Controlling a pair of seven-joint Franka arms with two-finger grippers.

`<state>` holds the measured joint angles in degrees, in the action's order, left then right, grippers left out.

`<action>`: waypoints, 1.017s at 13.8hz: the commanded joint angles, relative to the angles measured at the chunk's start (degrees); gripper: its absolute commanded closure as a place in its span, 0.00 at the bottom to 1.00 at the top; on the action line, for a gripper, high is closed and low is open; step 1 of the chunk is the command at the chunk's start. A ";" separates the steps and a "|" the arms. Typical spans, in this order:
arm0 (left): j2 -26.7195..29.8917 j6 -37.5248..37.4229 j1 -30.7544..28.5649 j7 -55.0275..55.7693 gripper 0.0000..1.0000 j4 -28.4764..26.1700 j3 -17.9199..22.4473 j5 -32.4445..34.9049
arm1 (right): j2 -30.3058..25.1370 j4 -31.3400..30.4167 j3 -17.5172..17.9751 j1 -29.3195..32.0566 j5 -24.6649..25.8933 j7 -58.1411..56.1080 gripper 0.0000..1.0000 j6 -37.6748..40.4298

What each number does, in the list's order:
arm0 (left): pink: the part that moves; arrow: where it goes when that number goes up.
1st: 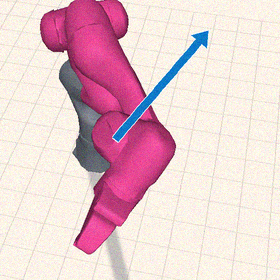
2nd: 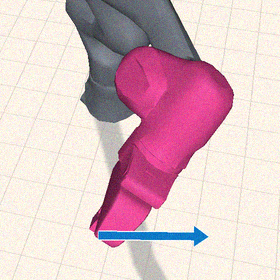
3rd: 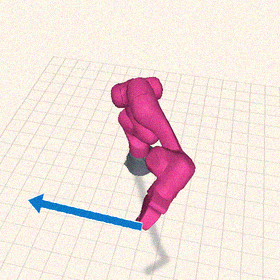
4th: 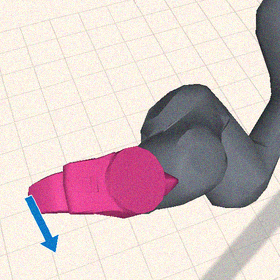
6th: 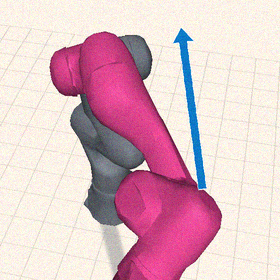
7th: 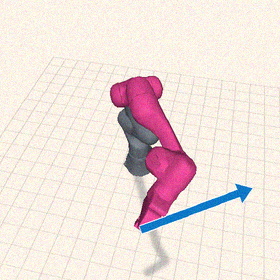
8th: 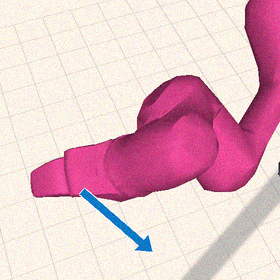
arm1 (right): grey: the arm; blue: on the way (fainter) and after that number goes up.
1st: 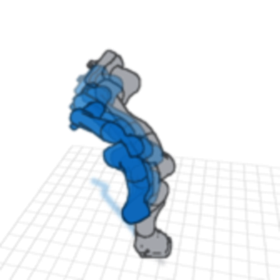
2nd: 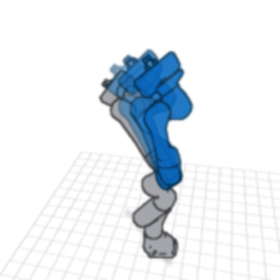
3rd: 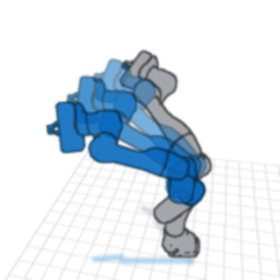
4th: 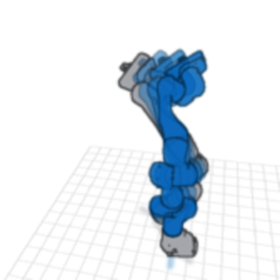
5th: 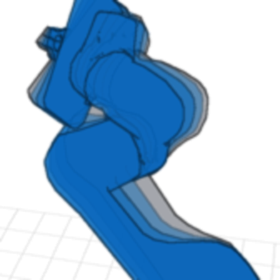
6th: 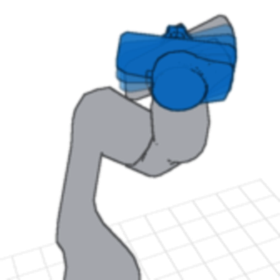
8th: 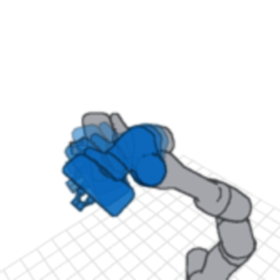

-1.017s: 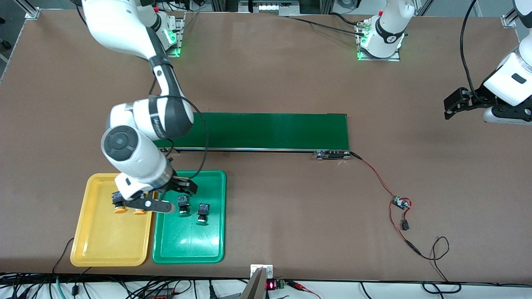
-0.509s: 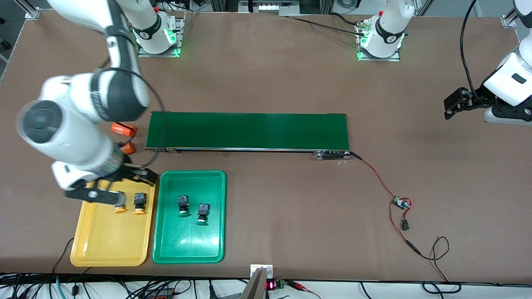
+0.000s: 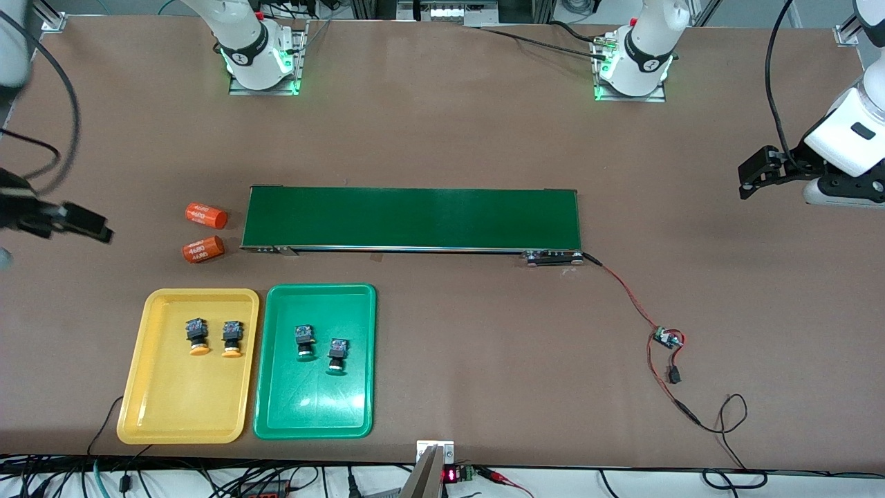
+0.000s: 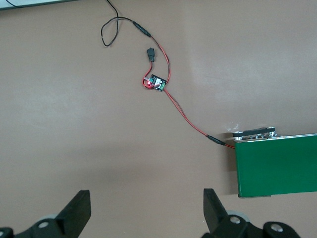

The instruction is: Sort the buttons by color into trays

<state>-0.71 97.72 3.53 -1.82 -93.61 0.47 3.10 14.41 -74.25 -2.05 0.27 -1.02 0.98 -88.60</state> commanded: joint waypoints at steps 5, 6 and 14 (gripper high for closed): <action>-0.79 -0.42 -0.11 -0.29 0.00 1.59 -0.03 -0.90 | -9.29 -11.07 2.32 2.37 1.37 -2.12 0.00 2.48; -0.79 -0.42 -0.11 -0.29 0.00 1.59 -0.03 -0.90 | -11.48 -13.96 2.40 2.19 1.46 -2.12 0.00 1.43; -0.79 -0.42 -0.11 -0.29 0.00 1.59 -0.03 -0.90 | -15.37 -17.42 1.96 3.42 1.46 -4.94 0.00 0.36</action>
<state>-0.72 97.72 3.53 -1.82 -93.60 0.47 3.10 0.11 -90.15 -0.78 2.40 -0.11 -3.16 -87.05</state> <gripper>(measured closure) 0.000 0.000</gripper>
